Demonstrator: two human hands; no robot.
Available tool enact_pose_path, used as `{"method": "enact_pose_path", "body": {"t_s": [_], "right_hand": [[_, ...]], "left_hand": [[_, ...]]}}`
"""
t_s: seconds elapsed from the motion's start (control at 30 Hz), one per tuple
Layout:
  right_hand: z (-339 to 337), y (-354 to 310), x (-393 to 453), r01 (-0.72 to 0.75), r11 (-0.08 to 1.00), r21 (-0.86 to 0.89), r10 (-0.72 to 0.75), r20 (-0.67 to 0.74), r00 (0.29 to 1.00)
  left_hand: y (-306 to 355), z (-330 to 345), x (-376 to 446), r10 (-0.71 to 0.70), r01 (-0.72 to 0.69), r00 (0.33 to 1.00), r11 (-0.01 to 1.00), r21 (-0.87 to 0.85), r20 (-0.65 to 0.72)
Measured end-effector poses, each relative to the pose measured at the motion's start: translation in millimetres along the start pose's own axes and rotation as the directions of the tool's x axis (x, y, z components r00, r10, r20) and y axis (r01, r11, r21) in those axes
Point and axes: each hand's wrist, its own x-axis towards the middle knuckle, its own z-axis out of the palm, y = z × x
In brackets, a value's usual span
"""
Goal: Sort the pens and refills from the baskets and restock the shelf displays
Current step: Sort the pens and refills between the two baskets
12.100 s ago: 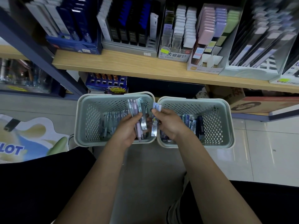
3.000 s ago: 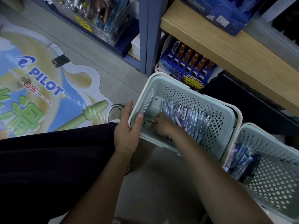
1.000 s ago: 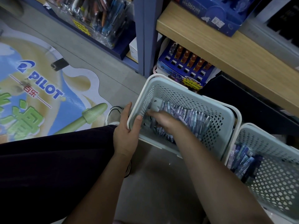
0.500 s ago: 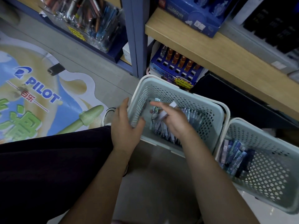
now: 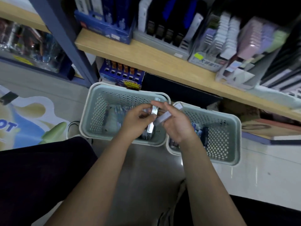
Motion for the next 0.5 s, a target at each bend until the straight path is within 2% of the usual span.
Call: {"method": "enact_pose_path", "body": {"t_s": [0.13,0.23,0.33,0.43,0.5], "right_hand": [[-34,-9,-21,0.038,0.999,-0.031,-0.041,-0.105,0.994],[-62,-12,-36,0.059,0.998,-0.037,-0.065,-0.210,0.975],[-85,-13,-47,0.053,0.996,-0.078,-0.077,-0.346,0.935],[-93,-11,-51,-0.001,0.984,-0.179,-0.047,-0.264,0.963],[-93,-7,-51,-0.021,0.984,-0.178,-0.016,-0.204,0.979]], "left_hand": [[24,30,-3,-0.117,0.113,0.972,0.993,0.029,0.202],[38,50,-9,-0.123,0.116,0.957,0.992,0.044,0.264],[46,69,-12,-0.123,0.124,0.961,0.992,0.012,0.246],[49,90,-11,-0.123,0.127,0.979,0.992,-0.018,0.163],[49,102,-8,-0.114,0.118,0.986,0.993,-0.027,0.118]]}}
